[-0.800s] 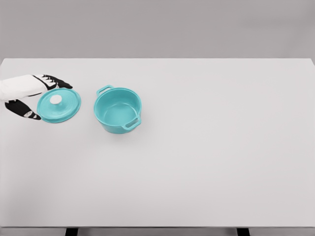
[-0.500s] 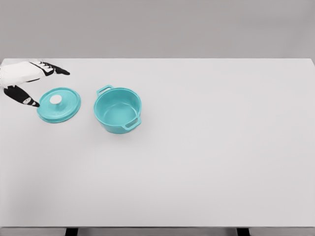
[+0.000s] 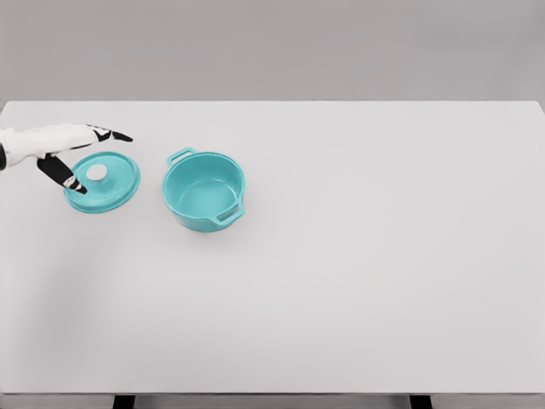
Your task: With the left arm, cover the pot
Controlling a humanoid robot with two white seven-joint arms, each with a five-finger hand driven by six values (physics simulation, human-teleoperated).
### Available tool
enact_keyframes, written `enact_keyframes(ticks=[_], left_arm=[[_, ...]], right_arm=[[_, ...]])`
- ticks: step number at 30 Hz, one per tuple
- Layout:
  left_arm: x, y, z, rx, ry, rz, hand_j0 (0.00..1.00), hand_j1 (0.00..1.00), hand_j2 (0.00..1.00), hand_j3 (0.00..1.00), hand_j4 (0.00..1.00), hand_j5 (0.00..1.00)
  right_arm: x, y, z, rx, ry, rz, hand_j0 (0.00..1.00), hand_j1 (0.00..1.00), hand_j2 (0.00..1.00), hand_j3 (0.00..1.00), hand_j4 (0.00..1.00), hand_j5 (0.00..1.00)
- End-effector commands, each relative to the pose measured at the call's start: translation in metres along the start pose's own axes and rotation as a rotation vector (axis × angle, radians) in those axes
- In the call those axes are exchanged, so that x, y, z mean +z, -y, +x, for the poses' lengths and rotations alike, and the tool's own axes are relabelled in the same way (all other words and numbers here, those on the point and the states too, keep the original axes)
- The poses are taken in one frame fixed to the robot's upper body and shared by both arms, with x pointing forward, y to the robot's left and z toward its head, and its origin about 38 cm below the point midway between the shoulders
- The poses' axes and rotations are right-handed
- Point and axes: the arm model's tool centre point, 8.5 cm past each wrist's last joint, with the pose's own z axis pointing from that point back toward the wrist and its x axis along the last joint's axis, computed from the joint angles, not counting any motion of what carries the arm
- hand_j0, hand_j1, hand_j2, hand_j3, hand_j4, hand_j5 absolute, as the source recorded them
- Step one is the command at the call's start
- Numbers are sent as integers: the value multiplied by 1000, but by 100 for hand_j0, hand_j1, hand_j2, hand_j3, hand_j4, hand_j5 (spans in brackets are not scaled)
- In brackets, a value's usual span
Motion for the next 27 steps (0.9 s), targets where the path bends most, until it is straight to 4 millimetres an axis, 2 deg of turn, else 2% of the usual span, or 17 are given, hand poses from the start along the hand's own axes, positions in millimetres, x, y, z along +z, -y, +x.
enact_keyframes(ticks=[1, 5, 7, 10, 23, 27], left_arm=[[-5, 5, -3, 15, -12, -7, 94, 94, 94, 94, 94, 94], [-4, 1, -5, 14, -19, -2, 88, 88, 88, 88, 88, 88], [-6, 8, -9, 15, -39, -27, 88, 88, 88, 88, 88, 88], [-6, 8, -10, 15, -42, -27, 84, 84, 84, 84, 84, 84], [-5, 6, -10, 12, -43, -22, 85, 85, 85, 85, 85, 85], [-6, 6, -9, 11, -42, -23, 80, 80, 80, 80, 80, 80]], right_arm=[[0, 0, 0, 1, 0, 0, 100, 100, 100, 100, 100, 100], [0, 0, 0, 1, 0, 0, 100, 100, 100, 100, 100, 100], [0, 0, 0, 1, 0, 0, 100, 100, 100, 100, 100, 100], [0, 0, 0, 1, 0, 0, 100, 100, 100, 100, 100, 100], [0, 0, 0, 1, 0, 0, 100, 100, 100, 100, 100, 100], [0, 0, 0, 1, 0, 0, 100, 100, 100, 100, 100, 100]])
